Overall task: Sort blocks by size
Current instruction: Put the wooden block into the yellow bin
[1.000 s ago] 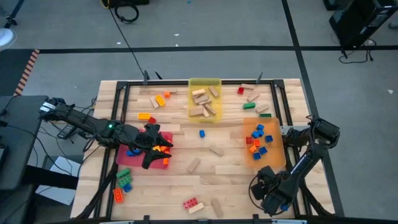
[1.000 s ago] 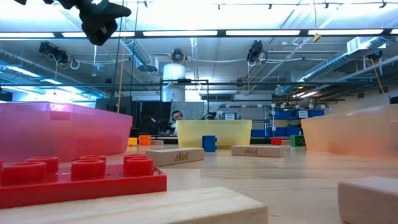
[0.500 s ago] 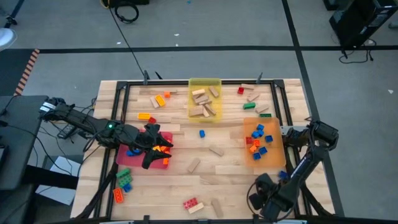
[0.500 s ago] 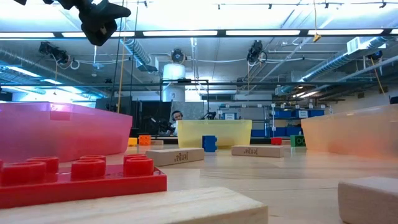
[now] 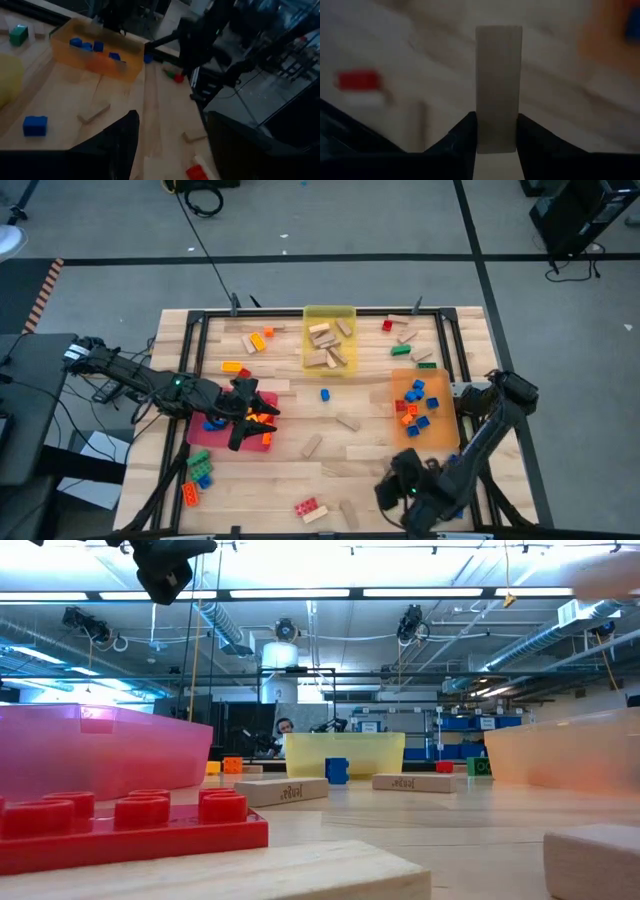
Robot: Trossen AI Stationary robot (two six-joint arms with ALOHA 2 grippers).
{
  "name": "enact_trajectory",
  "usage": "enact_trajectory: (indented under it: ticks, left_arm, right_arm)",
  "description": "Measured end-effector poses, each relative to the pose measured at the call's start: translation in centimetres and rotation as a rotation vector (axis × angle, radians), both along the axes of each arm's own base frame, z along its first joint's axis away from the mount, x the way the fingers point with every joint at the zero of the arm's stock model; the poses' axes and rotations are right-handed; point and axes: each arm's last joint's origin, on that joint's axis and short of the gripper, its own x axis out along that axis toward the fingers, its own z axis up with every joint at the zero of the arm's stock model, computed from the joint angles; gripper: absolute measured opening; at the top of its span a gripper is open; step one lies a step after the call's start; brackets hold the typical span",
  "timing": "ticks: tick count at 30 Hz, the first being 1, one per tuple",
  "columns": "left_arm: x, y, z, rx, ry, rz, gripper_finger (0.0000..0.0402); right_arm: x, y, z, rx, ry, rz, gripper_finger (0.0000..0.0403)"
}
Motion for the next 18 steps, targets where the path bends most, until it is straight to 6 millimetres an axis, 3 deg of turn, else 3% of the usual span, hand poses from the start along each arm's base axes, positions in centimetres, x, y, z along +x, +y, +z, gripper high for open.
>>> enact_trajectory:
  ticks: [5,10,18]
  left_arm:
    - [0.0,0.8,-0.2,0.101,0.013,0.013,0.0243]
    - [-0.4,2.4,-1.0,0.174,0.117,0.067,0.0243]
    - [-1.7,5.0,-0.4,0.273,0.118,0.151,0.0243]
  right_arm:
    - [3.6,-3.2,2.9,-0.049,-0.035,-0.004,0.0118]
    - [7.5,-7.2,5.8,-0.088,-0.066,0.099,0.0119]
    - [12.2,-17.1,10.0,-0.183,-0.101,0.204,0.0120]
